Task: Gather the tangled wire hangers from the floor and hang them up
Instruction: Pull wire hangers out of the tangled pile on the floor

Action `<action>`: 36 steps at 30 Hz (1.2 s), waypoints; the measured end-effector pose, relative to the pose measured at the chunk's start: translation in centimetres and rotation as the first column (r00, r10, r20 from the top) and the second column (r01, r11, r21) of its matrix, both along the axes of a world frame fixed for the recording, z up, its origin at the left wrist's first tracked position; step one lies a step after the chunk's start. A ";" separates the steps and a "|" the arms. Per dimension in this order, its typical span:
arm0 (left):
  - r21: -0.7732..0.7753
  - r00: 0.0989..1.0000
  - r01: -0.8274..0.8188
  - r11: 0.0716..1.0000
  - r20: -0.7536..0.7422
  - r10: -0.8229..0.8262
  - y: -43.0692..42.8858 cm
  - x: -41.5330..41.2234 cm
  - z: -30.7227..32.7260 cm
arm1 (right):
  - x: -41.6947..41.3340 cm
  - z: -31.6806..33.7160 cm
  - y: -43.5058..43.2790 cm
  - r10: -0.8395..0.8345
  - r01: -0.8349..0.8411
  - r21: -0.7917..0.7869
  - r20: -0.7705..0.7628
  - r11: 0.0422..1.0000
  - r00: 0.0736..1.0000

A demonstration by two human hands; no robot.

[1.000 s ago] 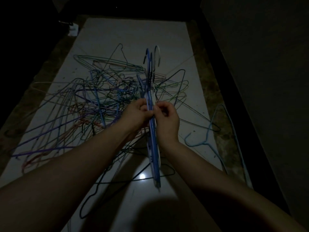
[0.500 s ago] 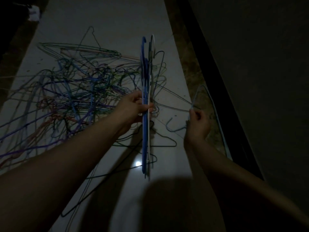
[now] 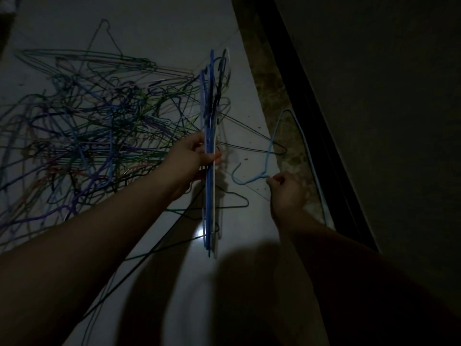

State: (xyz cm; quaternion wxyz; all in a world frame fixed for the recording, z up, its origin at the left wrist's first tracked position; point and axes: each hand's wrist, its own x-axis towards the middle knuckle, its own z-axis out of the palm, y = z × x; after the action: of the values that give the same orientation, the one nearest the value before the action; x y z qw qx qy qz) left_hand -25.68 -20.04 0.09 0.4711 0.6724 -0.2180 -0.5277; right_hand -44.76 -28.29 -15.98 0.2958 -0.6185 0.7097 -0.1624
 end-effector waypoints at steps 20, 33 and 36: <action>-0.047 0.996 -0.044 0.998 0.070 0.047 2.5 3.1 1.7 | 8.6 11.7 -3.0 -0.232 0.293 0.063 0.776 0.954 0.587; -0.095 0.984 -0.169 0.981 0.034 0.173 6.1 6.3 3.6 | 18.9 17.3 6.7 0.098 -0.340 0.099 0.851 0.935 0.517; -0.100 0.984 -0.172 0.980 0.039 0.176 7.0 7.1 4.2 | 20.0 17.9 7.8 0.109 -0.375 0.099 0.861 0.922 0.496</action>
State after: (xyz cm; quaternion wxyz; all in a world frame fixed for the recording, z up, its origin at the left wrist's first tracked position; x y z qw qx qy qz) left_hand -18.53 -13.04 4.26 0.5418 0.6779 -0.1947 -0.4570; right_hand -24.78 -20.47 1.93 0.7028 -0.5097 0.3981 -0.2964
